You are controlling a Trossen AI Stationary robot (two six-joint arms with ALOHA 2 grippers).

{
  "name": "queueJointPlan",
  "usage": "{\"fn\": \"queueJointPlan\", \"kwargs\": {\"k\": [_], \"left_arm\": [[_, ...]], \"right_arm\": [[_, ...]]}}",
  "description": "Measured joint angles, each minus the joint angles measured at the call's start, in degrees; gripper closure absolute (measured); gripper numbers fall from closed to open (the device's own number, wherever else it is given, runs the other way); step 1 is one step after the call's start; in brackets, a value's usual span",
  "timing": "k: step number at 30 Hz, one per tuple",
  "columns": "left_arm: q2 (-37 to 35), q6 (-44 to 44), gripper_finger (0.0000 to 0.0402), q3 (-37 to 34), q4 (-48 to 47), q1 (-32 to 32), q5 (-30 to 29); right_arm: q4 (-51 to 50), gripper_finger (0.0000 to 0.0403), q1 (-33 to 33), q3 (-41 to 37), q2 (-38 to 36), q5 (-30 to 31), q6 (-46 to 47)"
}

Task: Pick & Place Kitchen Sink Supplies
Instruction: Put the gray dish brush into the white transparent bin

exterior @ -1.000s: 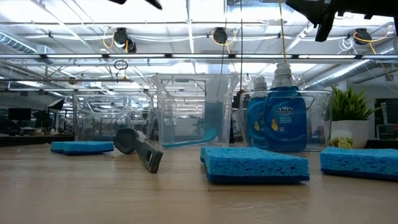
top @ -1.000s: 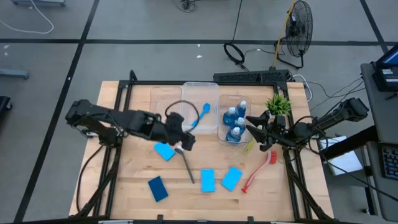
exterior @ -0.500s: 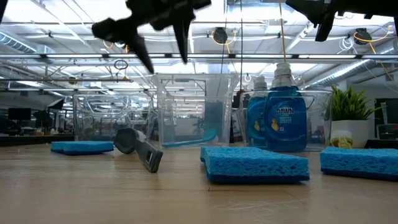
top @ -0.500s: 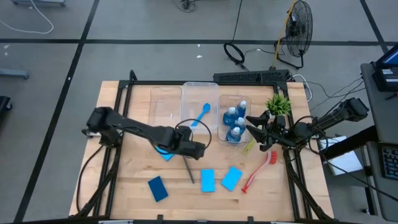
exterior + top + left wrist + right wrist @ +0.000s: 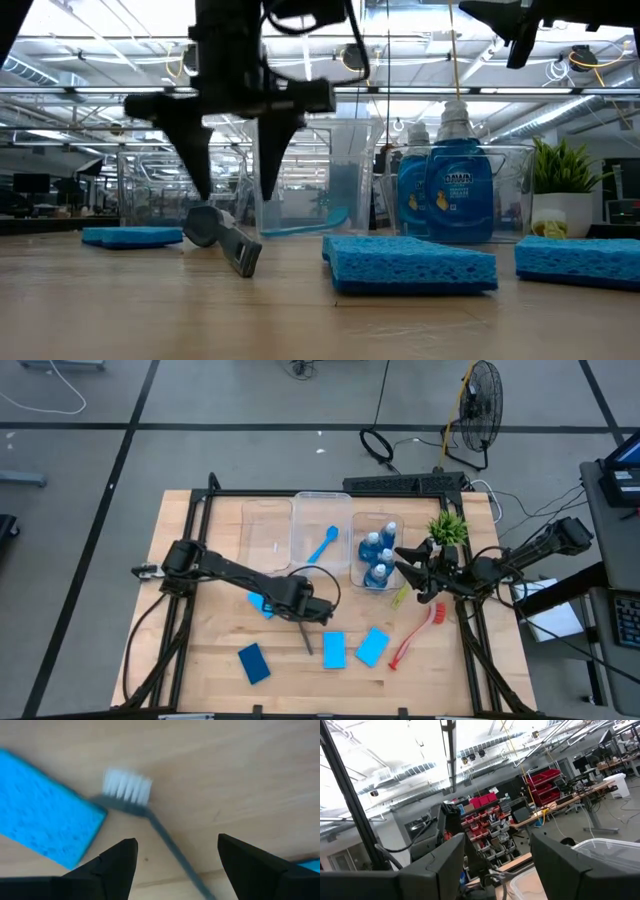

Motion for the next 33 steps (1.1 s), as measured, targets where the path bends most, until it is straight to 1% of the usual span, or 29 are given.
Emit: {"fn": "queueJointPlan", "kwargs": {"k": [3, 6, 9, 11, 12, 20, 25, 29, 33], "left_arm": [[0.02, -3.0, 0.0126, -4.02, 4.84, -0.51, 2.55], [0.02, -5.48, 0.012, -8.05, 13.17, -1.37, 3.93], [-0.4, -5.76, 0.0115, -12.09, 22.7, -1.58, 4.16], [-0.5, -6.69, 0.0115, -13.89, 27.23, -1.35, 4.48], [-0.48, -7.5, 0.0116, -14.39, 27.97, -1.2, 4.49], [-0.38, -7.83, 0.0132, -15.28, 27.96, -1.16, 4.37], [-0.28, -6.8, 0.0155, -15.35, 26.87, -1.16, 4.41], [-0.28, -6.9, 0.0196, -15.37, 24.47, -1.16, 4.45], [-0.28, -6.9, 0.0264, -15.37, 21.94, -1.18, 4.42]], "right_arm": [[-0.42, 0.019, 0.0, 0.0, 0.0, 0.02, -0.02], [-0.42, 0.019, 0.0, 0.0, 0.0, 0.04, -0.04], [-0.44, 0.019, 0.0, 0.0, 0.0, 0.04, -0.06], [-0.47, 0.019, 0.0, 0.0, 0.02, 0.04, -0.06], [-0.51, 0.019, 0.0, 0.0, 0.01, 0.07, -0.04], [-0.68, 0.019, 0.0, 0.0, 0.0, 0.05, 0.07], [-0.7, 0.019, 0.0, 0.0, 0.0, 0.07, 0.08], [-0.7, 0.019, 0.0, 0.0, 0.0, 0.04, 0.11], [-0.7, 0.019, 0.0, 0.0, 0.0, 0.05, 0.14]]}}
